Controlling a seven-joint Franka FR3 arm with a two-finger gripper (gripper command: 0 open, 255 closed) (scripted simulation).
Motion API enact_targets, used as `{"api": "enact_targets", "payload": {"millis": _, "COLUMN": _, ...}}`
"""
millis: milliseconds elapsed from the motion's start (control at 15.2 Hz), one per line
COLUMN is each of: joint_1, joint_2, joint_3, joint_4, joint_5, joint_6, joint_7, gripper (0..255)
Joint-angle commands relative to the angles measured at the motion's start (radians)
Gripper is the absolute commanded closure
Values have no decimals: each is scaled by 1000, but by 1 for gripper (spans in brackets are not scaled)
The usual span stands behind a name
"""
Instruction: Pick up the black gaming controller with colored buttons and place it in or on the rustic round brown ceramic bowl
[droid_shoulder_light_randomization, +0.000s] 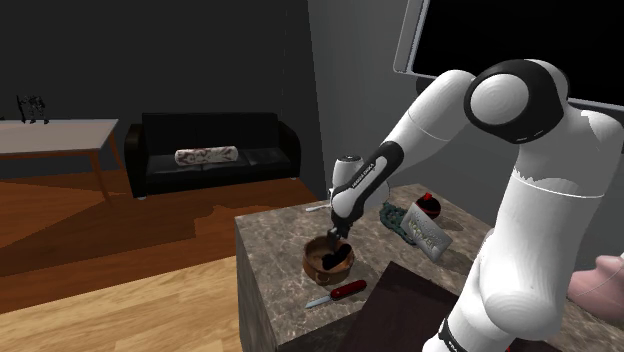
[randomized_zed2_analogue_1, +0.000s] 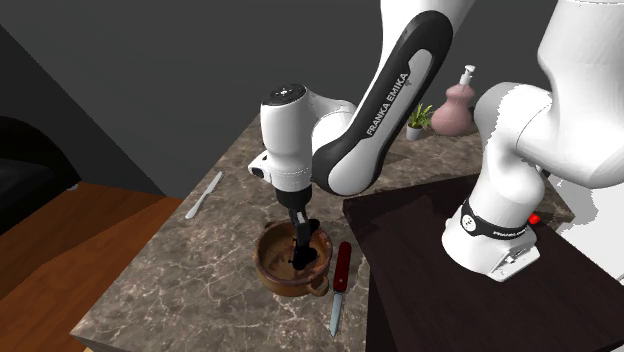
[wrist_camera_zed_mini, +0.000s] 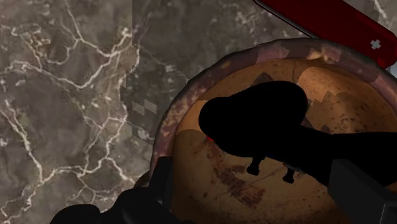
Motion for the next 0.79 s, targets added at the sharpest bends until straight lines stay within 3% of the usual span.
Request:
{"api": "enact_targets", "payload": {"millis": 0, "joint_1": 4, "joint_2": -38, "joint_3": -6, "joint_4": 1, "joint_5": -20, "joint_6": -38, "joint_7": 14, "gripper": 0}}
{"api": "enact_targets", "payload": {"millis": 198, "joint_1": 9, "joint_2": -137, "joint_3": -11, "joint_4": 14, "joint_5": -64, "joint_6": -146, "joint_7": 46, "gripper": 0}}
{"api": "enact_targets", "payload": {"millis": 726, "joint_1": 8, "joint_2": -137, "joint_3": -9, "joint_4": 14, "joint_5": -63, "joint_6": -146, "joint_7": 46, "gripper": 0}}
